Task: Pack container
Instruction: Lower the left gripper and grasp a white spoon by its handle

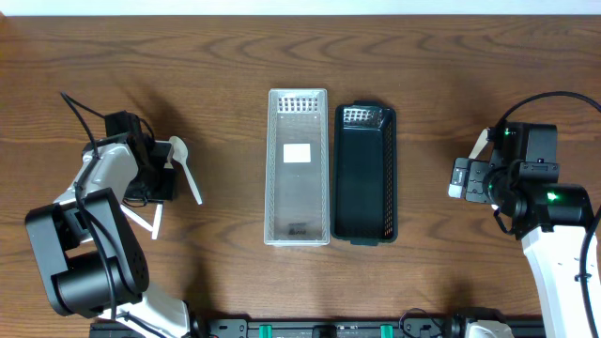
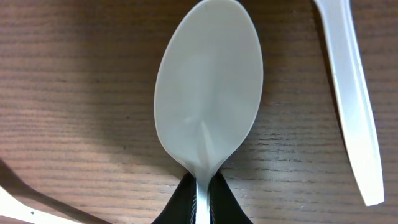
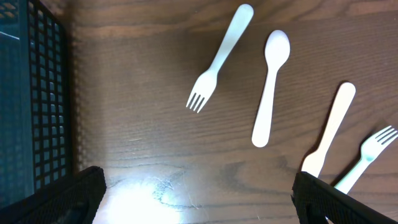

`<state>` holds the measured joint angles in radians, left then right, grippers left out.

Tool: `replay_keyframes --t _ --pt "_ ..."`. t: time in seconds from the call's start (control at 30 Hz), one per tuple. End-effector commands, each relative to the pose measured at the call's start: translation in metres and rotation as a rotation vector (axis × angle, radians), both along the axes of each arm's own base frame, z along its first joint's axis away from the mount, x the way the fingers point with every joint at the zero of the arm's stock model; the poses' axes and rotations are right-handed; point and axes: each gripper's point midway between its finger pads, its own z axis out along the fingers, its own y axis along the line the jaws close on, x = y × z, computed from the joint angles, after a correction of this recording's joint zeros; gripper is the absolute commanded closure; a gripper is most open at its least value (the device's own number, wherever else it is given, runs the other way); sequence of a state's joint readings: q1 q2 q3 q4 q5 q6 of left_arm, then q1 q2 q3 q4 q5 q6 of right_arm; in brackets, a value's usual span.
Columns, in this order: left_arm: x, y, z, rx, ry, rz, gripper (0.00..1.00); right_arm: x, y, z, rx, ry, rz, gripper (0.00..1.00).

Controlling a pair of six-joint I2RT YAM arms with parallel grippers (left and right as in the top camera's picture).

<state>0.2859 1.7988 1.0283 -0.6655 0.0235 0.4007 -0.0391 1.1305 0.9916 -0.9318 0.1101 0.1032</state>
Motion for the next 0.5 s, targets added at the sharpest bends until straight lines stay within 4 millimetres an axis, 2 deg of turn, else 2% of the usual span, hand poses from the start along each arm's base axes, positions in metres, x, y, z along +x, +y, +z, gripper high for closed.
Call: replay_keyframes --t 0.0,0.17,0.23,0.33,0.47 --pt "0.015 0.002 0.017 0.01 -0.057 0.082 0.94 0.001 -0.006 0.004 -0.011 -0.011 -0.023 0.01" --pt "0.039 -0.01 0.065 0.034 -0.177 0.032 0.94 0.003 -0.006 0.005 -0.011 -0.017 -0.023 0.01" --pt "0.045 -0.024 0.091 0.039 -0.233 -0.003 0.94 0.003 -0.006 0.005 -0.011 -0.019 -0.023 0.01" --pt "0.047 -0.054 0.121 0.021 -0.285 -0.017 0.94 0.005 -0.006 0.006 -0.011 -0.027 -0.024 0.01" --pt "0.039 -0.109 0.141 -0.018 -0.314 -0.093 0.94 0.008 -0.006 0.008 -0.012 -0.042 -0.024 0.01"
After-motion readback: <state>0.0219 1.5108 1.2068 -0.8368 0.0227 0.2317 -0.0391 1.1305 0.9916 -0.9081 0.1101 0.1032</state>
